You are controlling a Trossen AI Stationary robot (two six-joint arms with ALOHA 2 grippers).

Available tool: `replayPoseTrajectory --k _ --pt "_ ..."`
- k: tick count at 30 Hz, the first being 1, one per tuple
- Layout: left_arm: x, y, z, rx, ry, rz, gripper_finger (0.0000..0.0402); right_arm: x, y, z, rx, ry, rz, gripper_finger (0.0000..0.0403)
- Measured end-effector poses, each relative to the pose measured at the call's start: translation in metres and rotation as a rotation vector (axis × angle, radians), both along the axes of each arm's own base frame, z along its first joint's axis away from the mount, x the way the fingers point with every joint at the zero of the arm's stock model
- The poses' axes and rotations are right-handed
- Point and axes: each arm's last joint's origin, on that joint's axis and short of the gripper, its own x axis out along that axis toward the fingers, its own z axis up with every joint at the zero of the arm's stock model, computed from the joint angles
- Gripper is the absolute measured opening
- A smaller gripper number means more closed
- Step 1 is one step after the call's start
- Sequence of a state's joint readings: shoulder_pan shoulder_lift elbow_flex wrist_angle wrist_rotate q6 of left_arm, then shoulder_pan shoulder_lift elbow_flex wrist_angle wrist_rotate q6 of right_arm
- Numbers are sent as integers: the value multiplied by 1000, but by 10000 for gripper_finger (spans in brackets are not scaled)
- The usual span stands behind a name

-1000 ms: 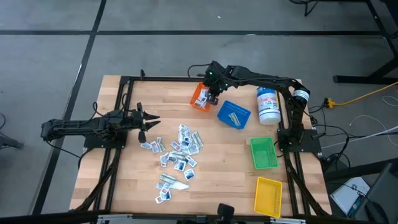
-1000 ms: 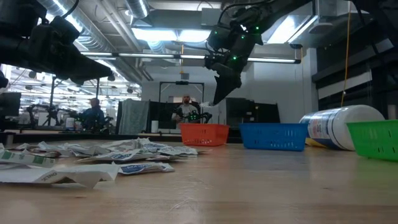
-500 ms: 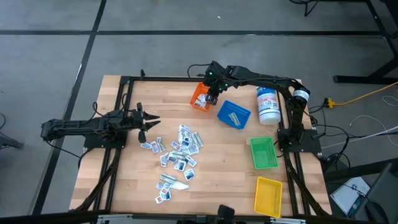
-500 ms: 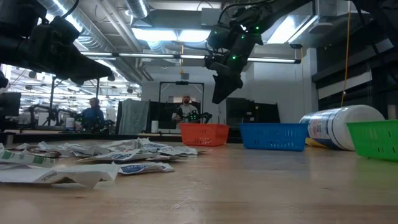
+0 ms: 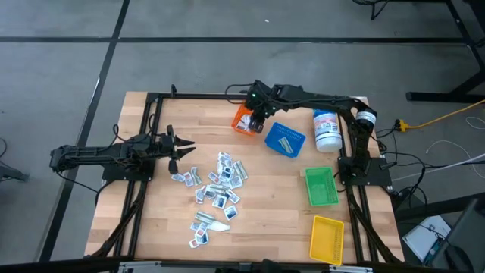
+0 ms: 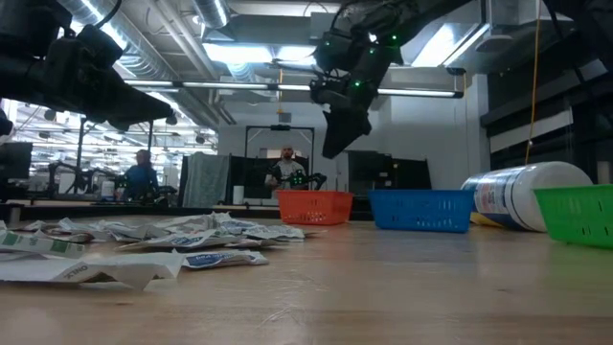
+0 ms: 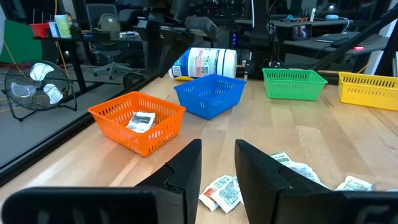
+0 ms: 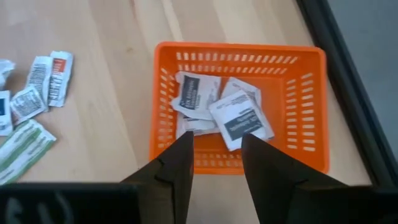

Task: Pick & Place First Aid Supplies
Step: Put the green bandage pack into the blue basket

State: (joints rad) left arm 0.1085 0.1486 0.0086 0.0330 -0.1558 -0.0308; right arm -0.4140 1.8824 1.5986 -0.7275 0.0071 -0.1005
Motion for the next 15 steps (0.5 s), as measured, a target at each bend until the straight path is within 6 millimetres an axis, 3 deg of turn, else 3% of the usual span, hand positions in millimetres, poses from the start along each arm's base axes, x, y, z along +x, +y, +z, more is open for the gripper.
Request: replayPoseTrajectory --k 10,15 --pt "0 0 0 0 0 0 91 15 43 -2 13 0 93 136" --pt "0 0 0 0 0 0 93 19 70 -20 24 26 159 136"
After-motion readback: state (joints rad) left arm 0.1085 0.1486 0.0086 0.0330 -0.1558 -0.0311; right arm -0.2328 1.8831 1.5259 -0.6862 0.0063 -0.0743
